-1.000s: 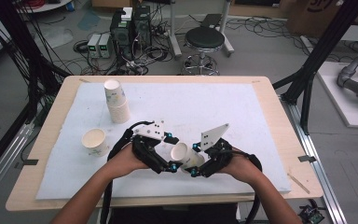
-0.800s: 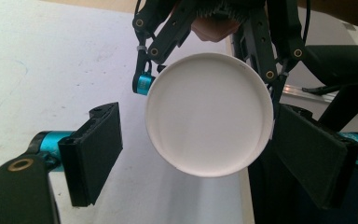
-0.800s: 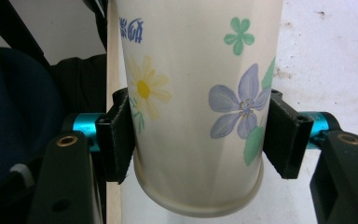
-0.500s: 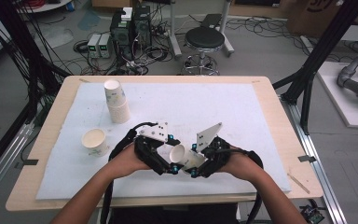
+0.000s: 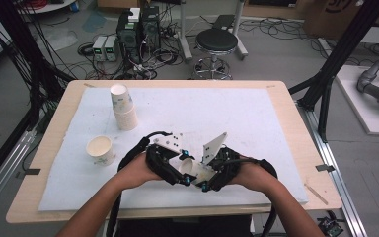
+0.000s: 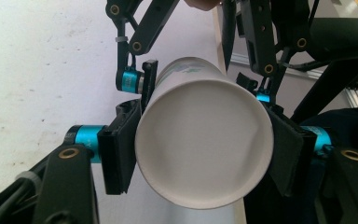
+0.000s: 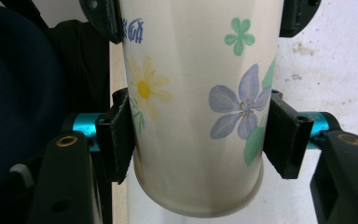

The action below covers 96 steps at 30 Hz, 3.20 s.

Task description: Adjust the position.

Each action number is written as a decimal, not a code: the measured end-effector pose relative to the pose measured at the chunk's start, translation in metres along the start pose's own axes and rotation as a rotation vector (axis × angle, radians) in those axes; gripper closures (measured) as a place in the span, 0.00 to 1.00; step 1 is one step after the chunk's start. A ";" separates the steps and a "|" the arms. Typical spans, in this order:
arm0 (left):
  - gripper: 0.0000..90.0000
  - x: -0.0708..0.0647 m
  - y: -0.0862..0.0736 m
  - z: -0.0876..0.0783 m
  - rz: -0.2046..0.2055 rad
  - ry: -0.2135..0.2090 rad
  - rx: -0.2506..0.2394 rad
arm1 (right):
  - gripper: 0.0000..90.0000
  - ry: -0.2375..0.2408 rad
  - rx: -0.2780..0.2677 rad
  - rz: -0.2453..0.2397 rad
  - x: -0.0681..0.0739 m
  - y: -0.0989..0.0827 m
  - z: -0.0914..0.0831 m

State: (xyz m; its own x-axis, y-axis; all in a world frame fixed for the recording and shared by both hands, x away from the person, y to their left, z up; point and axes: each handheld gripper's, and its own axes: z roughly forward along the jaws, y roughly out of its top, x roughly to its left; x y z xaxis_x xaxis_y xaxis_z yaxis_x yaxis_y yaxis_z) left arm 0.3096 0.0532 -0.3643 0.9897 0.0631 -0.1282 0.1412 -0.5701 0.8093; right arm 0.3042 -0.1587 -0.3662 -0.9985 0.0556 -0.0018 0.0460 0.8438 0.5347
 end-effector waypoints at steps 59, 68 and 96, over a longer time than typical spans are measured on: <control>0.41 -0.011 -0.049 -0.024 0.026 0.102 -0.467 | 0.23 -0.067 -0.659 0.168 0.005 -0.066 -0.010; 0.41 -0.013 -0.046 -0.018 0.027 0.058 -0.491 | 0.23 -0.002 -0.700 0.169 0.003 -0.064 -0.003; 0.19 -0.013 -0.047 -0.008 -0.048 0.094 -0.516 | 0.39 0.056 -0.808 0.185 -0.005 -0.074 -0.008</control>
State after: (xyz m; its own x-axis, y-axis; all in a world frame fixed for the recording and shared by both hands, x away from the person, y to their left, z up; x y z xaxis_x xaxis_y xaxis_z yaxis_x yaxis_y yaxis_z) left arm 0.2905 0.0860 -0.3958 0.9762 0.1661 -0.1393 0.1556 -0.0892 0.9838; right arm 0.3056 -0.2254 -0.3989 -0.9779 0.1109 0.1770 0.1948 0.1788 0.9644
